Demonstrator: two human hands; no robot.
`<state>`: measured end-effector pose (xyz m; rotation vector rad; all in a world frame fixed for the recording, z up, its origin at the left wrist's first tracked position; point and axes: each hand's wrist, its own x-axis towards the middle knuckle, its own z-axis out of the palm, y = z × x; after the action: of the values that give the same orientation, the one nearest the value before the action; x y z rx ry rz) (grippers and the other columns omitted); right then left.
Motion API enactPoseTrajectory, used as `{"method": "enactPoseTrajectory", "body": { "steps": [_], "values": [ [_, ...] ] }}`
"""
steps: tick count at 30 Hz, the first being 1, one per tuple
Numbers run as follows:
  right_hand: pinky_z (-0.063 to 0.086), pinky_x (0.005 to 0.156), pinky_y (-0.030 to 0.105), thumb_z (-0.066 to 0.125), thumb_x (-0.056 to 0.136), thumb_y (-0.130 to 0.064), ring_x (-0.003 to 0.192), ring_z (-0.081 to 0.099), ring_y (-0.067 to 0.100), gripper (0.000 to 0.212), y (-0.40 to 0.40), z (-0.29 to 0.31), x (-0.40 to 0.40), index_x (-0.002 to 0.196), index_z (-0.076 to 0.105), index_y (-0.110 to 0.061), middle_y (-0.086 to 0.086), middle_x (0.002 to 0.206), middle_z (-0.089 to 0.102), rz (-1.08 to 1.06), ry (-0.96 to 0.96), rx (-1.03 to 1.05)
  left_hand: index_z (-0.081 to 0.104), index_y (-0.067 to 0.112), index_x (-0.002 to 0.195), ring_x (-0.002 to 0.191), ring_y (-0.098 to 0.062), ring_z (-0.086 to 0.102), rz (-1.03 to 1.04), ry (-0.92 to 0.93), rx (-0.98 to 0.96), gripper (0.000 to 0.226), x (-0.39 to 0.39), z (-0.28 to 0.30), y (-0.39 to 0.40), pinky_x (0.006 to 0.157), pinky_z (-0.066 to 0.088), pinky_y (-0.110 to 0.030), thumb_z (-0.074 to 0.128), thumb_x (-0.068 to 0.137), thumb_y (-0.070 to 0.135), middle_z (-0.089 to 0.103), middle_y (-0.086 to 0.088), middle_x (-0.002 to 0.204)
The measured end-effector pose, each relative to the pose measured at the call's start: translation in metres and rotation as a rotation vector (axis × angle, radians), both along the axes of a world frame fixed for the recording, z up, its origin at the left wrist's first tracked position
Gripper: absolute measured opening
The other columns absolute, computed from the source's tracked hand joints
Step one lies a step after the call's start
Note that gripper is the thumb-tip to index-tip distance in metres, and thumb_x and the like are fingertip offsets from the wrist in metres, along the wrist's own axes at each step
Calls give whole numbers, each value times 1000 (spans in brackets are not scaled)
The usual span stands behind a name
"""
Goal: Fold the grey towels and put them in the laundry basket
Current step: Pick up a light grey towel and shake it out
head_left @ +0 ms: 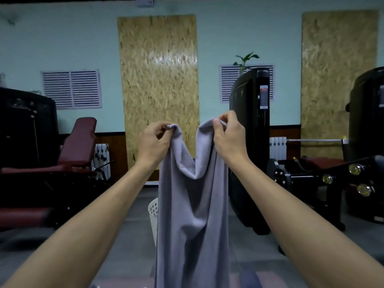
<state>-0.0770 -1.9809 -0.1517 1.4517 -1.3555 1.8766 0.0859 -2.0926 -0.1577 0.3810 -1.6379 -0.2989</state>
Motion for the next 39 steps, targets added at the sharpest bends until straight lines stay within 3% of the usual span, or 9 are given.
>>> {"method": "enactPoseTrajectory", "body": {
  "steps": [5, 10, 14, 17, 20, 24, 29, 33, 39],
  "values": [
    [37, 62, 16, 48, 98, -16, 80, 54, 9, 8, -46, -43, -41, 90, 48, -14, -3, 85, 56, -9, -27, 260, 71, 10, 93, 86, -17, 62, 185, -299, 100, 13, -27, -49, -55, 74, 48, -31, 58, 93, 14, 69, -2, 90],
    [42, 57, 20, 44, 101, -23, 74, 54, 11, 11, -113, -73, -87, 94, 48, -14, -2, 83, 54, -28, -125, 550, 63, 2, 90, 79, -22, 53, 255, -460, 282, 14, -65, -67, -134, 62, 28, -25, 53, 94, 11, 63, -11, 86],
    [42, 64, 27, 46, 99, -27, 74, 51, 11, 18, -161, -57, -117, 95, 51, -10, -5, 80, 53, 1, -194, 475, 60, 11, 90, 80, -19, 53, 173, -283, 413, 9, -84, -37, -183, 59, 34, -25, 53, 95, 12, 57, -3, 81],
    [41, 68, 23, 49, 97, -24, 77, 52, 7, 13, -179, -33, -128, 89, 50, -14, -9, 81, 55, 54, -178, 322, 59, 12, 93, 70, -8, 51, 130, -153, 381, 6, -85, -12, -201, 53, 36, -6, 53, 96, 11, 56, 5, 76],
    [41, 71, 20, 49, 97, -19, 80, 54, 7, 8, -182, -14, -127, 90, 50, -14, -9, 84, 56, 71, -143, 248, 58, 12, 93, 72, -7, 51, 88, -68, 322, 7, -80, 5, -206, 55, 37, -4, 53, 96, 9, 55, 7, 76],
    [38, 61, 7, 48, 99, -19, 74, 50, -2, 8, -169, 1, -114, 92, 48, -14, -11, 82, 53, 61, -115, 222, 59, 13, 93, 77, -8, 53, 66, -31, 308, 8, -68, 14, -195, 62, 40, -9, 52, 97, 9, 57, 7, 79],
    [40, 68, 14, 48, 99, -21, 86, 54, 4, 8, -126, -17, -93, 96, 49, -14, -5, 97, 59, 72, -127, 287, 60, 13, 98, 84, -12, 54, 95, -134, 324, 11, -45, -5, -150, 60, 39, -9, 49, 99, 14, 60, 0, 91],
    [39, 65, 16, 47, 100, -22, 83, 53, 1, 9, -73, -72, -74, 96, 49, -14, -10, 91, 57, 60, -134, 401, 61, 15, 93, 82, -19, 56, 125, -314, 349, 12, -18, -56, -106, 68, 43, -31, 49, 97, 15, 62, -4, 87],
    [42, 68, 14, 49, 99, -23, 86, 56, -2, 9, -11, -103, -44, 97, 52, -14, -10, 95, 61, 67, -146, 385, 66, 18, 92, 81, -18, 66, 0, -124, 411, 13, 10, -81, -50, 76, 56, -38, 55, 96, 15, 68, 0, 83]
  ]
}}
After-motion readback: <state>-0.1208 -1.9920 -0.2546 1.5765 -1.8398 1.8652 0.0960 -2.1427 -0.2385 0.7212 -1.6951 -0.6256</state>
